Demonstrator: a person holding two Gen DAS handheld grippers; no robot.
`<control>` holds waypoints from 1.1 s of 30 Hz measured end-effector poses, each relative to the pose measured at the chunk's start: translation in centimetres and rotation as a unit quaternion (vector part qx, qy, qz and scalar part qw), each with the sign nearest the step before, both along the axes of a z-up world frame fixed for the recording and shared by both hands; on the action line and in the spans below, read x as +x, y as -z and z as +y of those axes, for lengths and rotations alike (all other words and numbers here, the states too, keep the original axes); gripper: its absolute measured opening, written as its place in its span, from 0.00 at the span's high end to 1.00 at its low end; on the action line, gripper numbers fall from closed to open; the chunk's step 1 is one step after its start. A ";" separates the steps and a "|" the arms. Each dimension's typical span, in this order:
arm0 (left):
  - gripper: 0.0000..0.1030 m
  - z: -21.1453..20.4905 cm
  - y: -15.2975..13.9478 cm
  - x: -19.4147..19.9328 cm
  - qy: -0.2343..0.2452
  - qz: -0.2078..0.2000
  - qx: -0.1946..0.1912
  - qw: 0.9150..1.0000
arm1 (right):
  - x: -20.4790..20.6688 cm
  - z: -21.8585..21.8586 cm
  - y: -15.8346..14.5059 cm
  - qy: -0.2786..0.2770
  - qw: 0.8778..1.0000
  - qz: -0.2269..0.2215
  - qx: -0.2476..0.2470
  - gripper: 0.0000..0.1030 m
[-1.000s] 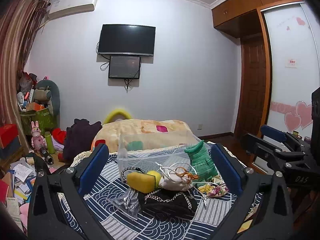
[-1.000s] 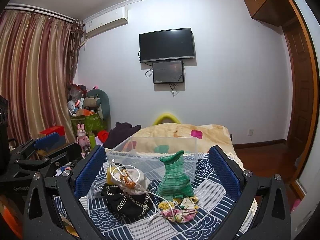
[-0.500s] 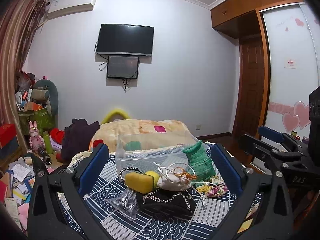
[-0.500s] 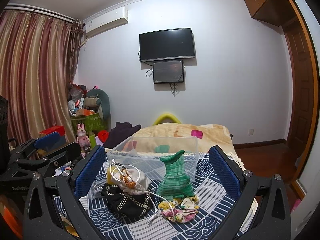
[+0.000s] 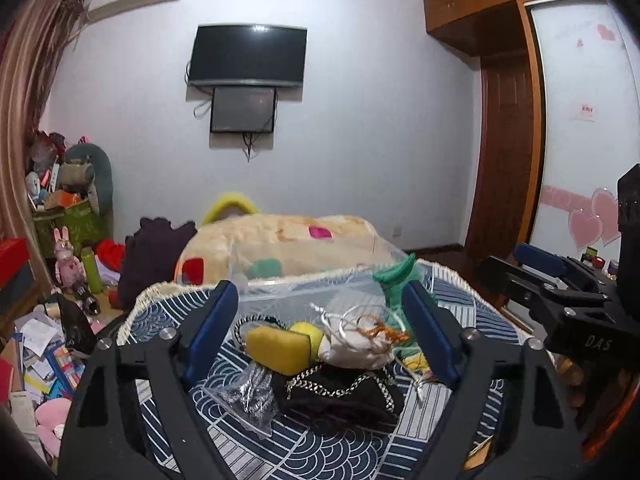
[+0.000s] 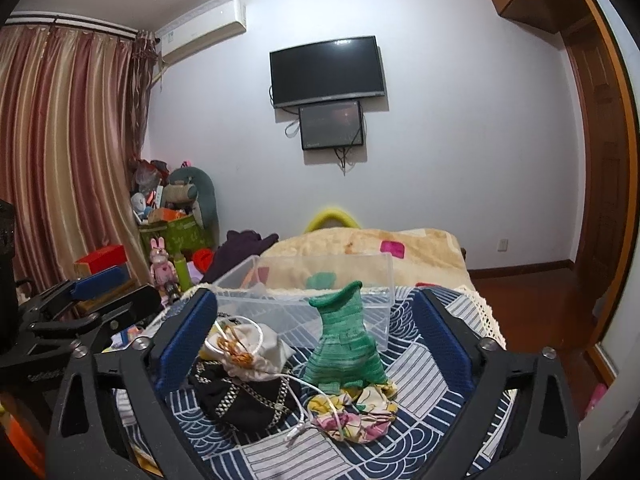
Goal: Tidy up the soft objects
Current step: 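Grasp the yellow sponge with the left tool while the right tool grasps the green knit sock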
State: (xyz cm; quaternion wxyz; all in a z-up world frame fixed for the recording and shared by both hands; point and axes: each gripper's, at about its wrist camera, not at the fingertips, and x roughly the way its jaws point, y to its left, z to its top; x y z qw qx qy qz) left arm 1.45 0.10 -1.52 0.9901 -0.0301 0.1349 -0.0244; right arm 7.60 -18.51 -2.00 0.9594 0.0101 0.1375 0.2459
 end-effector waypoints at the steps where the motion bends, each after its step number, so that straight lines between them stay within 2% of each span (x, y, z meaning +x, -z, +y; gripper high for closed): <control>1: 0.26 0.1 0.3 0.5 0.001 0.009 -0.001 1.000 | 0.3 0.0 0.2 -0.003 1.000 0.006 -0.003 0.10; 9: 0.37 1.4 2.5 3.2 -0.007 0.057 -0.018 0.998 | 2.5 -0.2 2.1 -0.006 0.999 0.050 -0.017 0.28; 14: 0.42 3.1 4.0 4.7 -0.019 0.083 -0.036 0.996 | 3.8 -0.3 2.9 -0.003 0.997 0.073 -0.023 0.33; 20: 0.42 4.2 6.4 7.2 -0.014 0.129 -0.063 0.990 | 5.5 0.3 4.7 0.008 0.993 0.113 -0.039 0.33; 25: 0.40 4.1 8.0 8.5 -0.018 0.146 -0.060 0.987 | 6.6 1.3 5.6 0.006 0.989 0.137 -0.056 0.33; 28: 0.40 3.7 8.0 8.8 -0.023 0.144 -0.046 0.988 | 7.1 2.0 5.8 0.001 0.987 0.145 -0.068 0.35; 30: 0.40 3.4 8.1 9.0 -0.018 0.147 -0.039 0.988 | 7.5 2.4 6.1 0.000 0.986 0.151 -0.073 0.47; 31: 0.41 3.3 8.1 9.1 -0.015 0.149 -0.038 0.988 | 7.7 2.4 6.2 0.002 0.985 0.154 -0.076 0.51; 33: 0.49 3.3 8.3 9.3 -0.007 0.156 -0.039 0.987 | 7.9 2.4 6.5 0.003 0.984 0.161 -0.078 0.60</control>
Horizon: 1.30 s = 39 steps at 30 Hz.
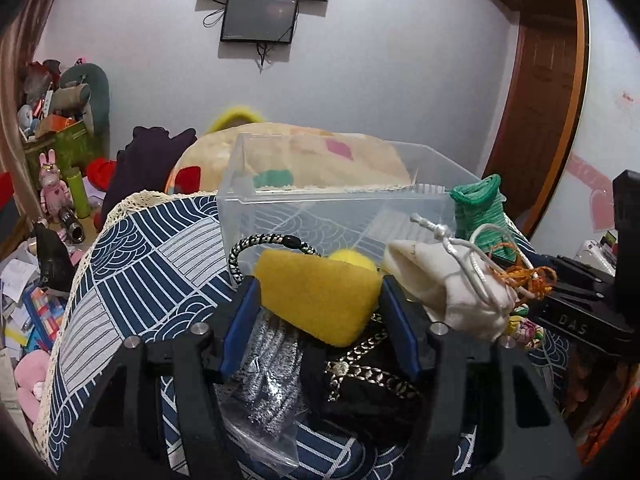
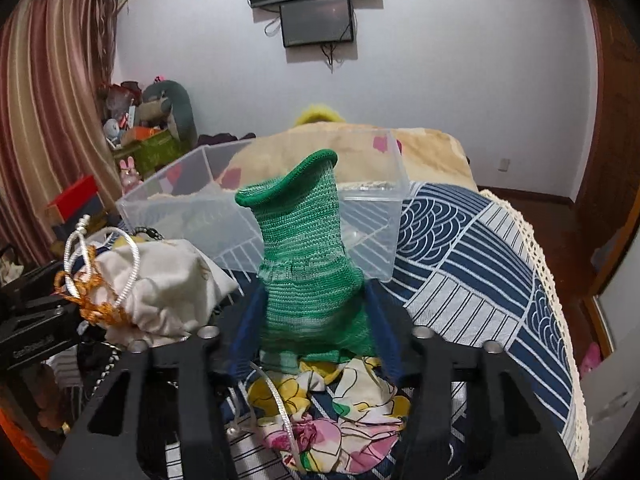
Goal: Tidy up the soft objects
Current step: 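Grasp the yellow sponge with the left tool while the right tool grasps the green knit sock, then lower the sponge into the clear box with the left tool while the right tool drops the sock in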
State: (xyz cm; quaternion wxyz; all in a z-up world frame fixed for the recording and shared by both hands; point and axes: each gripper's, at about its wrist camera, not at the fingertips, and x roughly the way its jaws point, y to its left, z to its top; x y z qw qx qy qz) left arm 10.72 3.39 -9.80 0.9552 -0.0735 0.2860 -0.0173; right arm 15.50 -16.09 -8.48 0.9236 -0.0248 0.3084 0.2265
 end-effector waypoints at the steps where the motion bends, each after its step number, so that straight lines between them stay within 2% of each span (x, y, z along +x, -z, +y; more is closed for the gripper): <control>1: 0.54 0.0 0.0 0.0 0.001 0.001 -0.003 1.000 | -0.1 -0.1 0.0 0.001 1.000 0.000 0.002 0.62; 3: 0.62 0.1 -0.1 0.0 0.004 0.000 -0.007 1.000 | -0.1 -0.3 -0.1 0.000 1.000 -0.002 0.006 0.72; 6: 0.67 0.0 -0.2 -0.4 0.003 -0.008 -0.004 1.000 | -0.5 -0.6 -0.3 -0.001 1.000 -0.008 0.008 0.80; 11: 0.72 -0.6 -0.3 -1.1 0.003 -0.019 0.013 1.000 | -1.2 -1.5 -0.7 -0.002 1.000 -0.020 0.021 0.85; 15: 0.74 -0.3 -0.8 -1.7 0.004 -0.023 0.005 1.000 | -1.6 -2.0 -1.3 -0.002 0.999 -0.036 0.029 0.86; 25: 0.74 -1.0 -4.7 -4.7 0.006 -0.084 0.023 0.996 | -2.5 -2.0 -3.7 -0.002 0.996 -0.072 0.043 0.86; 29: 0.74 -0.6 -6.2 -5.0 0.008 -0.101 0.018 0.995 | -2.3 -2.2 -5.1 -0.003 0.995 -0.088 0.048 0.86; 39: 0.74 1.9 -9.1 -2.4 0.011 -0.110 0.008 0.994 | -0.6 -1.7 -8.0 -0.004 0.991 -0.128 0.044 0.86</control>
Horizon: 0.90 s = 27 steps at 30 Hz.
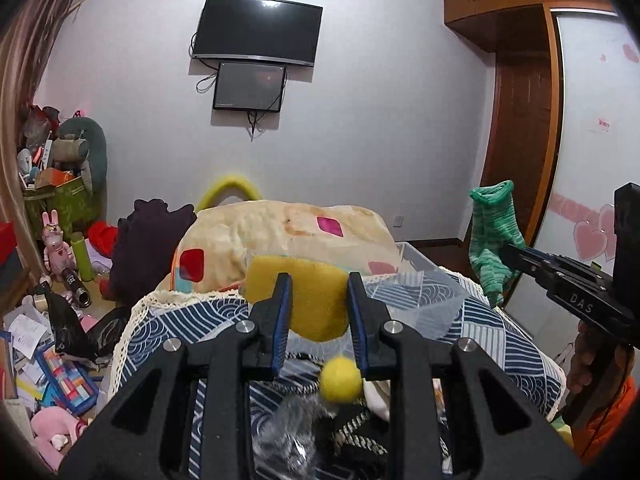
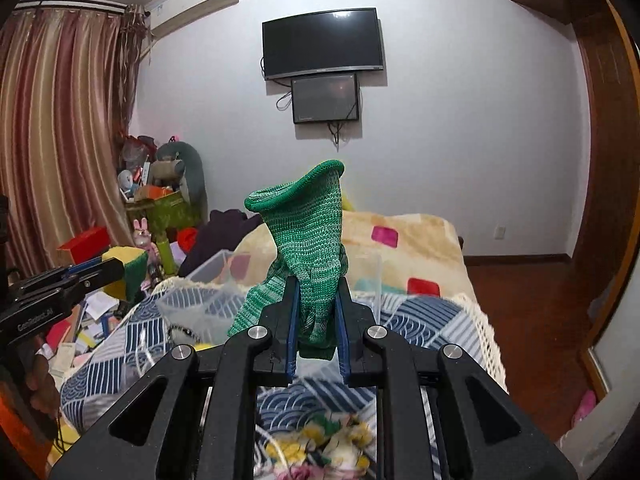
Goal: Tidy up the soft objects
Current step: 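Lower the sponge into the clear box with the left tool while the right tool drops the sock in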
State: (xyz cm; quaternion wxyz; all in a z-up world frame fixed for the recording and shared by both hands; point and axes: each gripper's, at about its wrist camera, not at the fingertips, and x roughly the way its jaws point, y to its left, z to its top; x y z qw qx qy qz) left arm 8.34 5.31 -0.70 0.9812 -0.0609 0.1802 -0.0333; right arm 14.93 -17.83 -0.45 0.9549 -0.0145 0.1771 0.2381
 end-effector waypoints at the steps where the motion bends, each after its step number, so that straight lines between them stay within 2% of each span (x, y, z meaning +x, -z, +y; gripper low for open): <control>1: 0.74 0.3 -0.2 0.5 0.001 0.001 -0.002 1.000 | 0.3 0.2 -0.1 0.000 1.000 -0.001 -0.002 0.86; 10: 0.74 1.0 -0.2 4.2 0.003 0.032 0.011 0.999 | 3.4 2.1 -0.2 -0.004 1.000 0.008 -0.019 0.86; 19: 0.74 1.2 1.9 8.6 0.020 0.096 0.013 0.995 | 6.6 4.3 2.5 -0.021 0.996 0.057 -0.068 0.86; 27: 0.74 0.8 4.0 11.0 0.047 0.140 0.015 0.989 | 8.3 5.2 4.5 -0.044 0.987 0.105 -0.110 0.86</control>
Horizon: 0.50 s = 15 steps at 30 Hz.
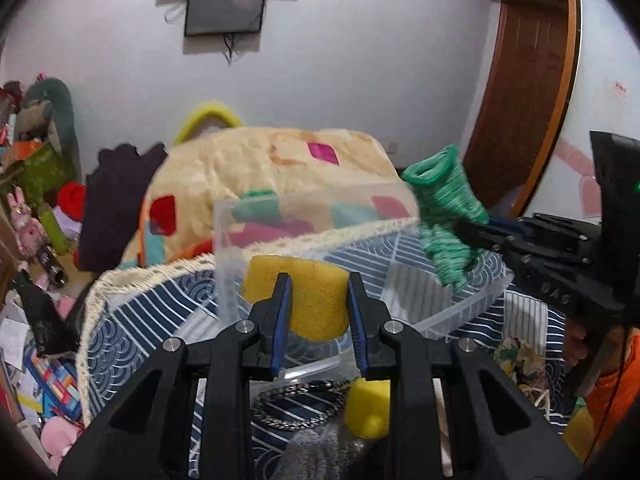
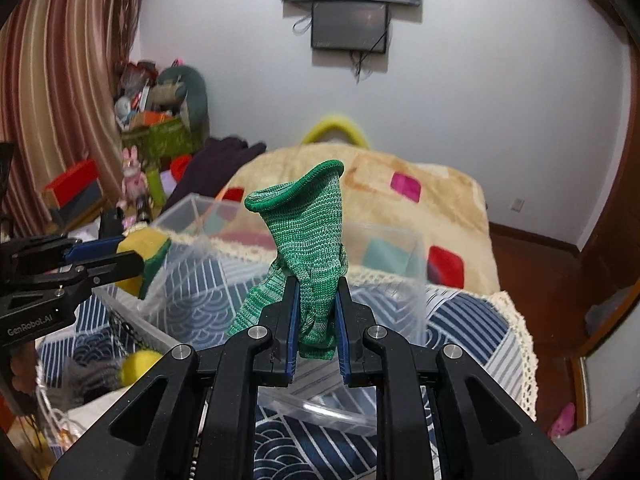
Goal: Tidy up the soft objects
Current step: 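Lower the sponge into the clear box with the left tool while the right tool drops the sock in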
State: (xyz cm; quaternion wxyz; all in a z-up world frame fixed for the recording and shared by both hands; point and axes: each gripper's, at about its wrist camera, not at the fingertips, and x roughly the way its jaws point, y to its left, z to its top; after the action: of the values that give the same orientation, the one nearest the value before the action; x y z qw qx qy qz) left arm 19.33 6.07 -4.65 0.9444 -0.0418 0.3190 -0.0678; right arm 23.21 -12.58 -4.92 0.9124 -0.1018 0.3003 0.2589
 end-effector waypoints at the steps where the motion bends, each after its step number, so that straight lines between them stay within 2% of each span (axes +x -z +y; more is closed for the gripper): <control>1: 0.74 -0.1 0.1 0.3 0.004 0.007 -0.004 1.000 | 0.3 0.1 0.1 -0.004 1.000 0.008 -0.006 0.86; 7: 0.73 -1.0 1.2 1.9 0.019 0.044 0.008 0.999 | 1.2 1.1 1.1 -0.023 0.998 0.041 -0.039 0.86; 11: 0.71 -1.0 2.0 2.4 0.018 0.062 0.003 0.998 | 1.6 0.5 1.1 -0.029 0.997 0.054 -0.037 0.83; 14: 0.65 -0.9 1.9 2.2 0.015 0.059 0.003 0.998 | 1.5 0.3 0.9 -0.031 0.997 0.057 -0.032 0.82; 15: 0.61 -0.9 1.9 2.2 0.016 0.060 0.003 0.998 | 1.5 0.3 0.8 -0.032 0.997 0.057 -0.033 0.80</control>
State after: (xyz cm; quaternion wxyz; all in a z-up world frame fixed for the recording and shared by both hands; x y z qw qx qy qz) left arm 21.52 5.21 -6.51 0.9225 -0.0383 0.3758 -0.0792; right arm 24.68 -12.33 -5.77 0.8812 -0.1271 0.3566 0.2831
